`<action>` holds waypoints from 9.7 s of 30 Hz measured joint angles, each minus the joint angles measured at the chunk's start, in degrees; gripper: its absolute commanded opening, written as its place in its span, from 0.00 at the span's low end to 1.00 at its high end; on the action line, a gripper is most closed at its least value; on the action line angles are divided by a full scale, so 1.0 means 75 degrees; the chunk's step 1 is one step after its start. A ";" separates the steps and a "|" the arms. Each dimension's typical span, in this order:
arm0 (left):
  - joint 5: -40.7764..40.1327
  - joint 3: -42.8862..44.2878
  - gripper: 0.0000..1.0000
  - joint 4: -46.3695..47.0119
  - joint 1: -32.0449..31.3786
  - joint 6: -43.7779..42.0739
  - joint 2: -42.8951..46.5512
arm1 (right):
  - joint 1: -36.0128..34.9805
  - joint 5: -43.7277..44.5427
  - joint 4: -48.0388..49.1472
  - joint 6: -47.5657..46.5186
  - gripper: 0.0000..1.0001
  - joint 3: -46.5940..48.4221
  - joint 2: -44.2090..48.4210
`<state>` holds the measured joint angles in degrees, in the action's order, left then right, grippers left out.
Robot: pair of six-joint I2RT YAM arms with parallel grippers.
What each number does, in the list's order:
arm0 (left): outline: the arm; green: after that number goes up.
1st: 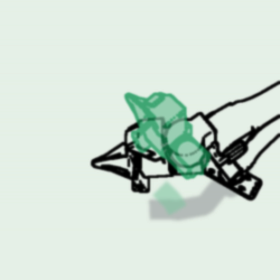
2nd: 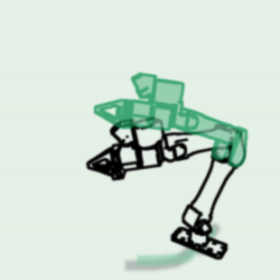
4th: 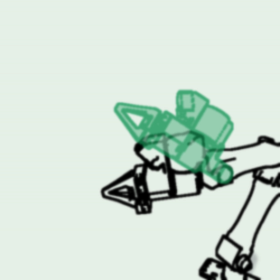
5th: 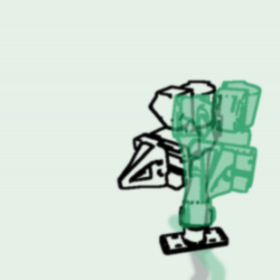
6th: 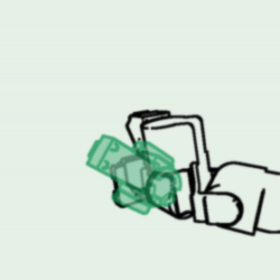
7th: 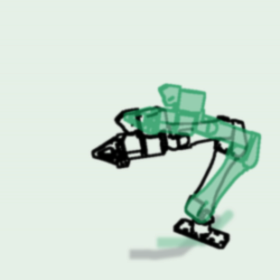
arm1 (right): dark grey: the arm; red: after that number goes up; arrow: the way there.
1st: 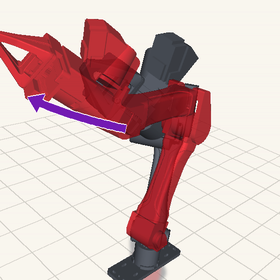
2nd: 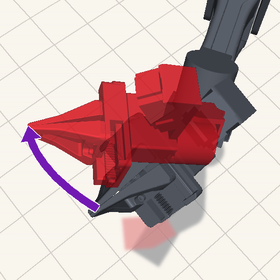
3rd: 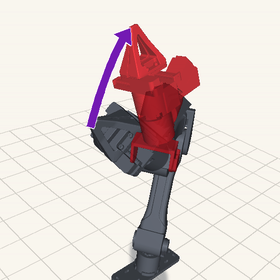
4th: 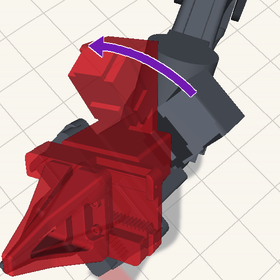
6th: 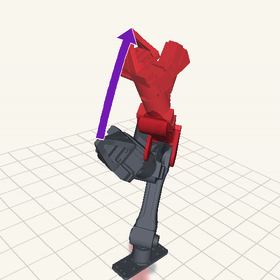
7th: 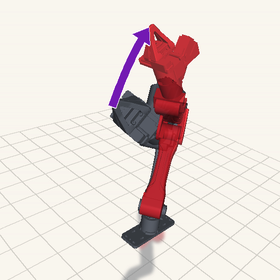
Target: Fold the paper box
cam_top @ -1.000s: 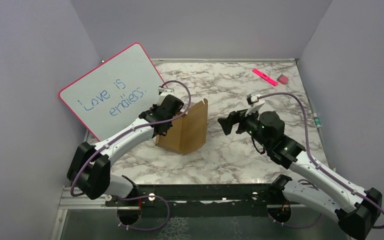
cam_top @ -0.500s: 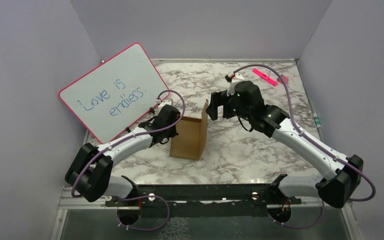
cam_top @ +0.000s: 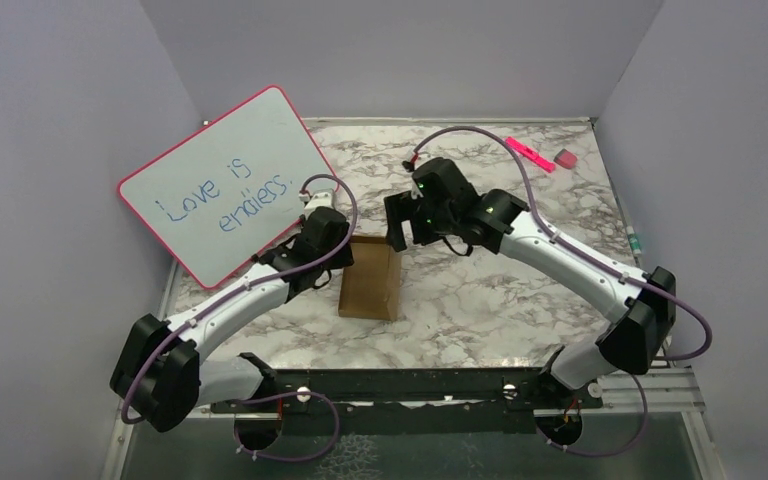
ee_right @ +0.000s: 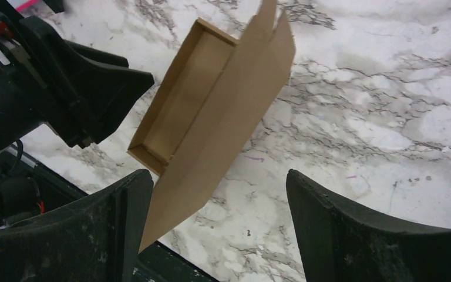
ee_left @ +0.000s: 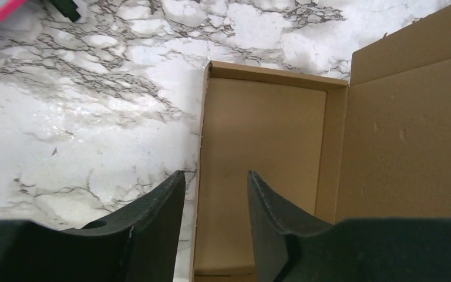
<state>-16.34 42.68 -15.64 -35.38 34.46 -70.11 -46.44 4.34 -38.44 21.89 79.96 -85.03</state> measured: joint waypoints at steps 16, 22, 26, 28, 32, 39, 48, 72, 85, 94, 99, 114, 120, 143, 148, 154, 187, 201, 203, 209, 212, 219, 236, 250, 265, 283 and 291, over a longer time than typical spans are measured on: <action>-0.0650 0.1268 0.74 -0.1373 0.0702 -0.1116 0.1017 | -0.1236 0.1766 -0.1682 0.0621 0.54 0.2235 -0.2052; -0.1035 0.1708 0.87 -0.1591 0.0769 -0.1938 0.1853 | -0.1259 0.2031 -0.2197 0.0504 0.29 0.2664 -0.2661; -0.1241 0.1690 0.94 -0.1687 0.0909 -0.2527 0.2037 | -0.1259 0.2040 -0.2259 -0.0006 0.19 0.2774 -0.2693; -0.1338 0.1565 0.95 -0.1664 0.1040 -0.2798 0.2133 | -0.1256 0.2008 -0.2212 -0.0466 0.15 0.2838 -0.2693; -0.1335 0.1116 0.97 -0.1574 0.1434 -0.3098 0.2576 | -0.1209 0.1699 -0.1973 -0.1714 0.12 0.2975 -0.2693; -0.1282 0.0804 0.97 -0.1329 0.1749 -0.3261 0.3220 | -0.0965 0.0787 -0.1617 -0.4162 0.05 0.3450 -0.2981; -0.0615 0.0723 0.97 -0.1131 0.2288 -0.3299 0.3089 | -0.0533 -0.0291 -0.1661 -0.6321 0.01 0.4488 -0.3809; 0.1658 0.0501 0.96 -0.0667 0.2769 -0.3643 0.2282 | -0.0484 -0.1061 -0.0845 -0.6840 0.69 0.1644 -0.1378; 0.2871 0.1591 0.90 -0.1107 0.2678 -0.4115 0.0924 | 0.1603 -0.1201 0.0688 -0.6685 0.66 -0.0615 0.0020; 0.2996 0.2232 0.86 -0.1722 0.2340 -0.4806 0.0207 | 0.1909 -0.1947 0.1058 -0.6936 0.59 -0.0621 -0.0178; 0.3069 0.2757 0.78 -0.2113 0.2148 -0.5123 -0.0315 | 0.1950 -0.2203 0.1212 -0.7122 0.53 -0.0618 -0.0484; 0.3858 0.3378 0.61 -0.2626 0.2101 -0.6461 -0.0997 | 0.2130 -0.2763 0.1775 -0.7268 0.33 -0.0685 -0.0877; 0.4249 0.3381 0.46 -0.2736 0.2142 -0.7192 -0.1003 | 0.2194 -0.2920 0.1877 -0.7265 0.29 -0.0755 -0.0930; 0.4447 0.3474 0.16 -0.2754 0.2308 -0.8247 -0.1792 | 0.2212 -0.3101 0.2087 -0.7233 0.12 -0.1067 -0.0938; 0.4523 0.3474 0.07 -0.2754 0.2323 -0.8268 -0.1935 | 0.2259 -0.3101 0.2174 -0.7160 0.06 -0.1105 -0.0935; 0.4552 0.3471 0.00 -0.2754 0.2323 -0.8262 -0.1935 | 0.2259 -0.3107 0.2261 -0.7003 0.01 -0.1142 -0.0933; 0.2017 0.2349 0.00 -0.0804 0.1367 -0.3255 -0.1236 | 0.0784 0.1781 0.2626 -0.1335 0.01 -0.1078 -0.0950; 0.0997 0.1970 0.00 0.0396 0.0889 -0.1993 -0.1376 | 0.0606 0.2993 0.2579 0.0959 0.01 -0.1128 -0.1005; 0.0947 0.1830 0.00 0.0542 0.0866 -0.1865 -0.1416 | 0.0545 0.3075 0.2553 0.1215 0.01 -0.1215 -0.1014; 0.0799 0.1588 0.00 0.0935 0.0813 -0.1614 -0.1457 | 0.0452 0.3430 0.2515 0.1926 0.03 -0.1218 -0.1145; 0.0755 0.1469 0.00 0.1142 0.0804 -0.1513 -0.1457 | 0.0379 0.3622 0.2509 0.2229 0.03 -0.1218 -0.1195; 0.0699 0.1029 0.00 0.1655 0.0784 -0.1460 -0.1338 | 0.0085 0.4185 0.2559 0.2830 0.04 -0.1445 -0.1230; 0.0851 -0.0845 0.09 0.2445 0.0408 -0.1037 0.0093 | -0.0638 0.4275 0.4278 0.3217 0.23 -0.4109 0.0306; 0.1437 -0.3348 0.57 0.2361 0.0099 0.0268 0.2719 | -0.0662 0.2646 0.5298 0.2530 0.76 -0.6441 0.2401; 0.0697 -0.2084 0.66 0.0495 0.0099 0.0207 0.4896 | -0.0618 0.2250 0.4762 0.1151 0.89 -0.6216 0.3666; 0.0676 -0.1521 0.42 0.2028 0.1070 -0.0239 0.1256 | 0.1201 0.0562 0.5356 -0.0015 0.66 -0.4167 0.0017; 0.1425 -0.1845 0.37 0.2731 0.1105 -0.0172 0.0495 | 0.1207 -0.0035 0.5709 0.0087 0.51 -0.4465 -0.0423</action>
<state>-5.65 28.84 4.84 -27.09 33.17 -66.39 -37.39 4.08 4.38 22.55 46.48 -88.20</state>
